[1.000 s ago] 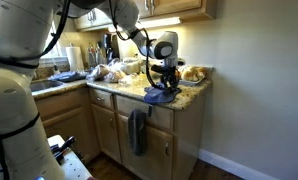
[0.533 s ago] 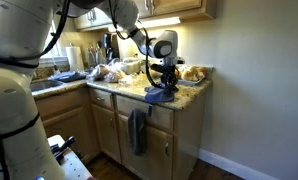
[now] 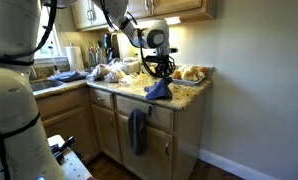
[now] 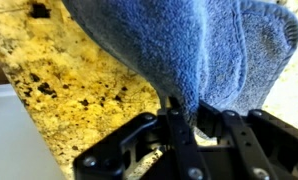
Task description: Take the top towel, hang it on the hook and put it back on the counter
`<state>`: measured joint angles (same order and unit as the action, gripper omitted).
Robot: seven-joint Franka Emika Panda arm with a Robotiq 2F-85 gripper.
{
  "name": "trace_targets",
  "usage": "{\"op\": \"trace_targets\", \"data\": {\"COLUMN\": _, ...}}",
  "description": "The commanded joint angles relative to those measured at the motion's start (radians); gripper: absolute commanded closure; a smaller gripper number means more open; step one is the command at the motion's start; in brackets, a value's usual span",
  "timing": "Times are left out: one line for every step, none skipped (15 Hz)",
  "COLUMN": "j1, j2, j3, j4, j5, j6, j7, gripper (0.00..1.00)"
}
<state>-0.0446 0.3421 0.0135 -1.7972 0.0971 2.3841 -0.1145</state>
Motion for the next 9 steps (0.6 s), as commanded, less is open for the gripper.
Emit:
{"op": "trace_targets", "data": {"j1": 0.022, "j2": -0.121, "j3": -0.009, "j4": -0.122, "j5": -0.07, "j6": 0.053, "j7": -0.003, "gripper": 0.91}}
{"op": "trace_targets", "data": {"j1": 0.026, "j2": -0.139, "j3": -0.009, "j4": -0.136, "j5": -0.09, "j6": 0.055, "j7": -0.002, "gripper": 0.91}}
{"op": "trace_targets", "data": {"j1": 0.032, "j2": -0.153, "j3": -0.012, "j4": -0.15, "j5": -0.115, "j6": 0.063, "j7": 0.007, "gripper": 0.91}}
{"op": "trace_targets", "data": {"j1": 0.034, "j2": -0.162, "j3": -0.015, "j4": -0.157, "j5": -0.138, "j6": 0.07, "j7": 0.009, "gripper": 0.91}}
{"op": "trace_targets", "data": {"j1": 0.03, "j2": -0.164, "j3": -0.011, "j4": -0.158, "j5": -0.143, "j6": 0.068, "j7": -0.001, "gripper": 0.91}}
{"op": "trace_targets", "data": {"j1": 0.028, "j2": -0.158, "j3": -0.012, "j4": -0.156, "j5": -0.152, "j6": 0.067, "j7": -0.001, "gripper": 0.91}}
{"op": "trace_targets", "data": {"j1": 0.025, "j2": -0.15, "j3": -0.009, "j4": -0.154, "j5": -0.151, "j6": 0.067, "j7": -0.01, "gripper": 0.91}}
{"op": "trace_targets", "data": {"j1": 0.022, "j2": -0.139, "j3": -0.005, "j4": -0.151, "j5": -0.144, "j6": 0.064, "j7": -0.021, "gripper": 0.91}}
{"op": "trace_targets", "data": {"j1": 0.023, "j2": -0.13, "j3": -0.006, "j4": -0.15, "j5": -0.149, "j6": 0.067, "j7": -0.025, "gripper": 0.91}}
